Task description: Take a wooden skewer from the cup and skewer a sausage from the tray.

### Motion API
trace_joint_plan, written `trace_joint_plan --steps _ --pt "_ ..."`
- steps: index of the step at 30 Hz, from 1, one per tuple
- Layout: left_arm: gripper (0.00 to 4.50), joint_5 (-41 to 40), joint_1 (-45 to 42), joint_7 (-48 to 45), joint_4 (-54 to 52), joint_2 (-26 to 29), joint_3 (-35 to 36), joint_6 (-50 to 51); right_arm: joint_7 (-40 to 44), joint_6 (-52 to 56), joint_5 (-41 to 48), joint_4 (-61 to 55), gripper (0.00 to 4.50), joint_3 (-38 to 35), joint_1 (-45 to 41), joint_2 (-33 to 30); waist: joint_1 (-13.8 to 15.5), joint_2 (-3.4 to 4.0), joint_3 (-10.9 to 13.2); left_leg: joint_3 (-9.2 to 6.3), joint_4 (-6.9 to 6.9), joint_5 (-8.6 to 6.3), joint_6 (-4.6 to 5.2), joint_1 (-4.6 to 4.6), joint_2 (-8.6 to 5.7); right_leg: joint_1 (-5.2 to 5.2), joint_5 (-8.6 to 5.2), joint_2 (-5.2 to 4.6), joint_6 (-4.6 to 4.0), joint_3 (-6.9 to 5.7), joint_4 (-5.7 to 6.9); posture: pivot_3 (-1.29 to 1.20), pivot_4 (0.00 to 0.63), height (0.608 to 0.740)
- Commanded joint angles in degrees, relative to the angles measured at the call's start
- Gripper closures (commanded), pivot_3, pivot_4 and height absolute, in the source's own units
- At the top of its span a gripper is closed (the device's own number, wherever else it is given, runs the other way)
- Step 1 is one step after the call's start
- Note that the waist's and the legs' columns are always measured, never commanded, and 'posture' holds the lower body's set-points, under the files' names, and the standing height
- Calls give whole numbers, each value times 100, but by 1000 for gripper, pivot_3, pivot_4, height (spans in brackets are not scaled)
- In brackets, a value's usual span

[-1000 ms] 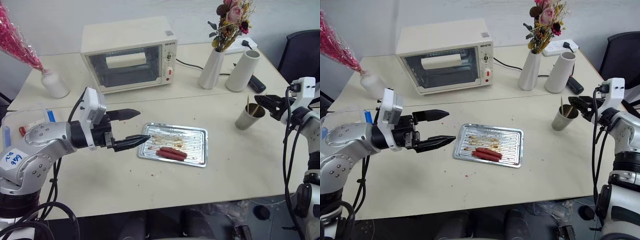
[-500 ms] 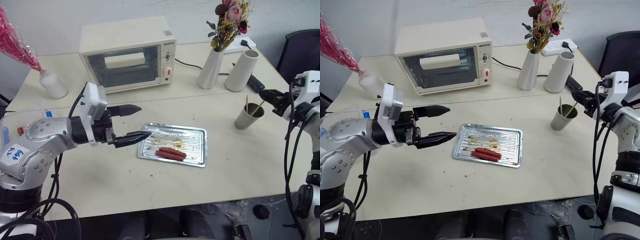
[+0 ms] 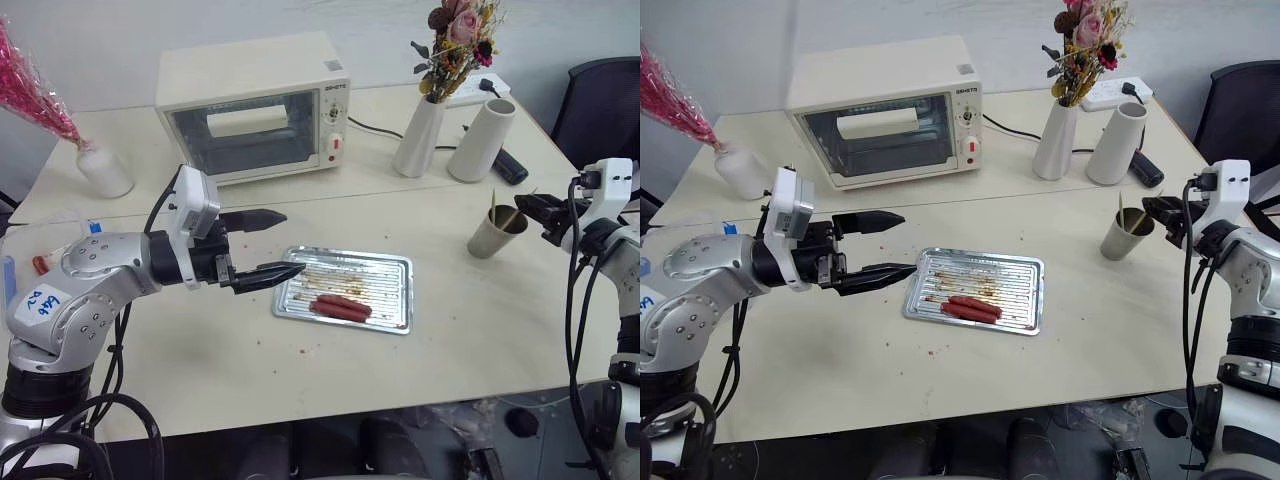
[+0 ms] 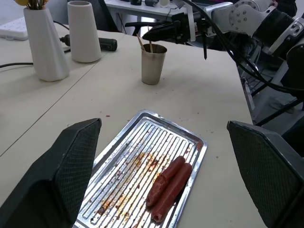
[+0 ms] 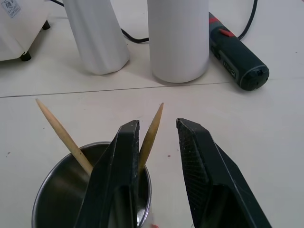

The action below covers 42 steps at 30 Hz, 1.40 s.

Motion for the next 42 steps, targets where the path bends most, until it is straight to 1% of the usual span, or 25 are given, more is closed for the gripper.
trace_joint_plan --steps 1,3,4,8,12,21,23,27,30,31,34,37,39,41,42 --pt "0 14 -95 -39 -106 80 135 -80 0 -72 137 -99 3914 -186 -13 12 0 0 0 2 0 -1 1 0 0 -1 0 0 0 0 0 0 150 740" --pt "0 23 -107 -37 -94 76 123 -90 16 -66 148 -142 4459 -174 -7 6 2 0 0 5 0 -2 3 0 0 -3 0 0 0 1 1 0 150 740" --pt "0 29 -121 -43 -76 74 116 -95 9 -57 160 -163 4488 -165 -14 2 2 -5 0 6 1 -3 3 0 1 -2 0 0 0 1 1 0 150 740" --pt "0 53 -158 -46 -32 54 98 -118 22 39 228 -253 4488 -191 -72 -61 1 -10 3 7 2 -6 4 0 1 -3 0 -1 0 5 1 0 150 740" --pt "0 93 -152 -54 14 19 74 -173 84 247 320 -411 4488 -227 -249 -259 1 -10 3 10 1 -9 6 -2 2 -8 0 -2 0 12 0 0 150 740" --pt "0 195 -173 -89 83 -85 15 -275 155 724 595 -815 4488 -314 -508 -570 3 -12 4 43 2 -11 8 -32 5 -56 1 -2 1 19 13 0 150 740" --pt "0 214 -182 -99 84 -106 11 -280 225 783 625 -944 4488 -313 -624 -728 3 -11 4 48 3 -11 9 -34 5 -60 1 -3 2 21 16 0 150 740" --pt "0 211 -186 -56 24 -172 19 -291 170 1243 913 -878 4488 -421 -1471 -1052 -5 -11 5 54 5 -13 12 -42 5 -71 2 -4 2 25 19 0 150 740" --pt "0 204 -161 13 -55 -249 46 -308 71 1904 1281 -933 4488 -422 -2131 -1047 -8 -13 5 61 3 -15 11 -41 12 -77 3 -2 0 31 19 0 150 740" --pt "0 206 -151 48 -81 -283 55 -311 -37 2183 1443 -989 4488 -463 -2317 -953 -3 -18 5 59 2 -17 8 -41 16 -76 3 -1 -2 29 16 0 150 740" --pt "0 286 -113 256 -177 -461 59 -403 -824 3201 2107 -1134 4488 -870 -2931 -262 -36 -21 6 65 6 -26 4 -42 31 -75 9 -6 -14 33 7 0 150 740" --pt "0 418 10 591 -250 -771 12 -552 -2267 4209 2688 -1249 4488 -1705 -3327 1022 -75 -23 5 68 6 -26 4 -42 40 -76 14 -9 -19 34 8 0 150 740" --pt "0 554 72 734 -293 -911 -42 -662 -2991 4557 2877 -1403 4488 -2155 -3432 1651 -76 -23 4 66 5 -22 -3 -44 45 -77 16 -7 -22 32 34 0 150 740" --pt "0 765 165 990 -319 -1144 -101 -834 -3856 4885 3189 -1644 4488 -2645 -3435 2647 -65 -22 4 59 10 -18 -8 -70 44 -103 16 -5 -22 31 47 0 150 740" --pt "0 849 195 1078 -326 -1228 -122 -903 -4184 5018 3294 -1751 4488 -2840 -3444 2999 -59 -22 4 63 12 -17 -8 -86 43 -125 16 -3 -23 30 58 0 150 740"
